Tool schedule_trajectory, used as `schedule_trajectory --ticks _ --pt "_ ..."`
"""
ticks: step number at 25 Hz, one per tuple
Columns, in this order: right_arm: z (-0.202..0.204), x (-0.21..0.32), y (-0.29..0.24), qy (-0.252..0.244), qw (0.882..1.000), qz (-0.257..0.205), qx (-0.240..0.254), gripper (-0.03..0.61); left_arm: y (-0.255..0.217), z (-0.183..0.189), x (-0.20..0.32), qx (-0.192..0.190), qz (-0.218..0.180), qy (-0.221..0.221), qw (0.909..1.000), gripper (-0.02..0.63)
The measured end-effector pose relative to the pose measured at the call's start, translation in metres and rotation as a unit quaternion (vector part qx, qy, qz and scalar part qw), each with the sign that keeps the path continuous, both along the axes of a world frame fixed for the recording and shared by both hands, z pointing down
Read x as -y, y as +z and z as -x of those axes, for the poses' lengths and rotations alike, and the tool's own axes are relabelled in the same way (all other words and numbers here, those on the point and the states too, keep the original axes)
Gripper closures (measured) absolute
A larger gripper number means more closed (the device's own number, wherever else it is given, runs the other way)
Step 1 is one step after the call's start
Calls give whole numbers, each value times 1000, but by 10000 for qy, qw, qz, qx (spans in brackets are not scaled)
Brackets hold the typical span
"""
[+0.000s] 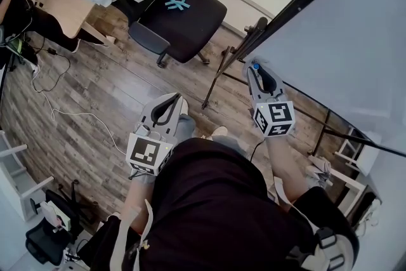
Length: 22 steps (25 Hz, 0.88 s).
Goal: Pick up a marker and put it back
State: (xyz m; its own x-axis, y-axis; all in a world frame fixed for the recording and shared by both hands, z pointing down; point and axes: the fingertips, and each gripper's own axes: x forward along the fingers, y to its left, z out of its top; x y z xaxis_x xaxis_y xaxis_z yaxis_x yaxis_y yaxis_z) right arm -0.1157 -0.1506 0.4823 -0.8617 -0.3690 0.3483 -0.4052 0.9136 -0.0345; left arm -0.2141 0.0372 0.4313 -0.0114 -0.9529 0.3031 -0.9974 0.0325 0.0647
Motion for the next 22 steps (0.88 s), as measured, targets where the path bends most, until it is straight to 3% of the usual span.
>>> schedule_trajectory --ticks 11,22 --pt "-5 -4 -18 42 9998 -98 156 497 -5 -5 10 22 -102 173 9998 606" --pt "-25 -10 -49 269 9986 -267 381 497 -15 -20 29 32 -253 612 9978 606"
